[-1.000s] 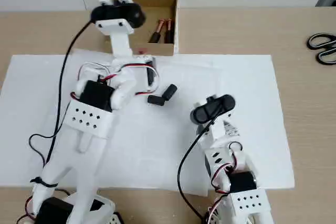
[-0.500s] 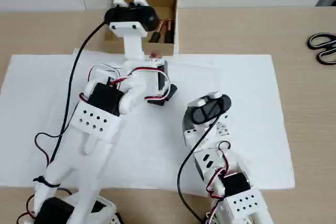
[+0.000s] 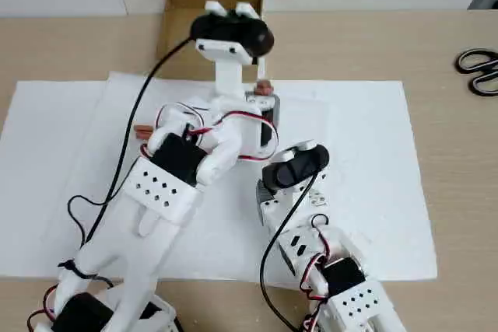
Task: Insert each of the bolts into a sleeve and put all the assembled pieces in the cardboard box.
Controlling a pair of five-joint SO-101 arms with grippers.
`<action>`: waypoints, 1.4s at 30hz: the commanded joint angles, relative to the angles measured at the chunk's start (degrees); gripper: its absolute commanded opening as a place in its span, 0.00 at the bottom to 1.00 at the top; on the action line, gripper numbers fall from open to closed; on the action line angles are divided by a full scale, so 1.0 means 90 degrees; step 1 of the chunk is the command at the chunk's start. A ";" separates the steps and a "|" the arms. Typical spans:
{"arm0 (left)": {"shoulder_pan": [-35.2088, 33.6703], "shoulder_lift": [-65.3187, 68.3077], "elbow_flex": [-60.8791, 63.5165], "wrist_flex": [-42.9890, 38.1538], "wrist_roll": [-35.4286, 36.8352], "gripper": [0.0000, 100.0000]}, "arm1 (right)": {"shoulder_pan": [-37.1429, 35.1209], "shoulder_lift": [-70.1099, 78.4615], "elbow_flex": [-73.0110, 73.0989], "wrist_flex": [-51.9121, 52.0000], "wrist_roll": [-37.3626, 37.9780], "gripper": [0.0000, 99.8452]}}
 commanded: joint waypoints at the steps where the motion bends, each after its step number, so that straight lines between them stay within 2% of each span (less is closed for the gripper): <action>1: 0.0020 -0.0283 0.0278 -0.0391 0.0049 0.01 | -0.0073 -0.0142 -0.0479 -0.0005 -0.0098 0.00; 7: 0.0010 -0.0283 0.0562 -0.0694 0.0303 0.01 | -0.0044 -0.0142 -0.0615 -0.0005 -0.0274 0.00; 17: 0.0049 -0.0283 0.0581 -0.0664 0.0322 0.01 | -0.0044 -0.0142 -0.0821 -0.0005 -0.0274 0.00; 30: 0.0059 -0.0283 0.0562 0.0010 0.0498 0.01 | 0.0005 -0.0142 -0.0830 -0.0005 -0.0274 0.00; 42: 0.0381 -0.0283 0.0552 0.0020 0.0498 0.01 | 0.0122 -0.0142 -0.0840 -0.0005 -0.0274 0.00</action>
